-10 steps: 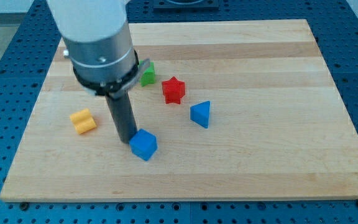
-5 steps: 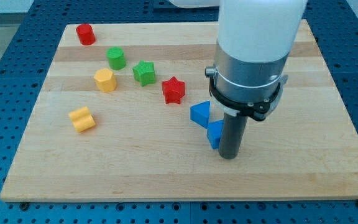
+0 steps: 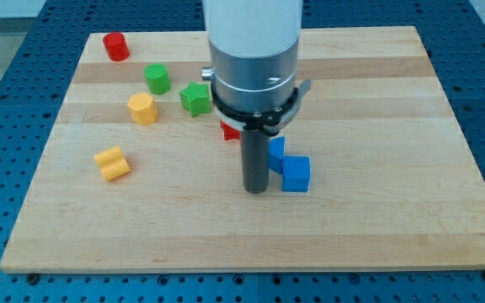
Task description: Move blue cube in a diagonal line with other blocks
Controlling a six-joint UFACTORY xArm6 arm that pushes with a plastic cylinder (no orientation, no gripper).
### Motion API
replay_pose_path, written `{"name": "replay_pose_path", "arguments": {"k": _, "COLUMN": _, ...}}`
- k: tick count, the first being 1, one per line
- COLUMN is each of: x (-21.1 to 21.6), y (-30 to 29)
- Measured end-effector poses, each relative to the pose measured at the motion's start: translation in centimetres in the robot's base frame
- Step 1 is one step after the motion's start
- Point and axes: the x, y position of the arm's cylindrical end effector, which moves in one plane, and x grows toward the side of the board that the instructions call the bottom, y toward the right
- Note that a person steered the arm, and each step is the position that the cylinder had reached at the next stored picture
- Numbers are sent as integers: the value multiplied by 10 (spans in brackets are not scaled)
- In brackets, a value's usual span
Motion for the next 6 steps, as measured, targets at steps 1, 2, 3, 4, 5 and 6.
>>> {"name": "replay_pose_path", "arguments": {"k": 1, "x": 26, "y": 16}}
{"name": "replay_pose_path", "arguments": {"k": 2, "x": 26, "y": 36}}
{"name": "replay_pose_path", "arguments": {"k": 3, "x": 5, "y": 1}}
{"name": "replay_pose_path", "arguments": {"k": 4, "x": -24, "y": -2}}
{"name": "replay_pose_path", "arguments": {"k": 5, "x": -13, "y": 20}}
{"name": "replay_pose_path", "arguments": {"k": 6, "x": 5, "y": 45}}
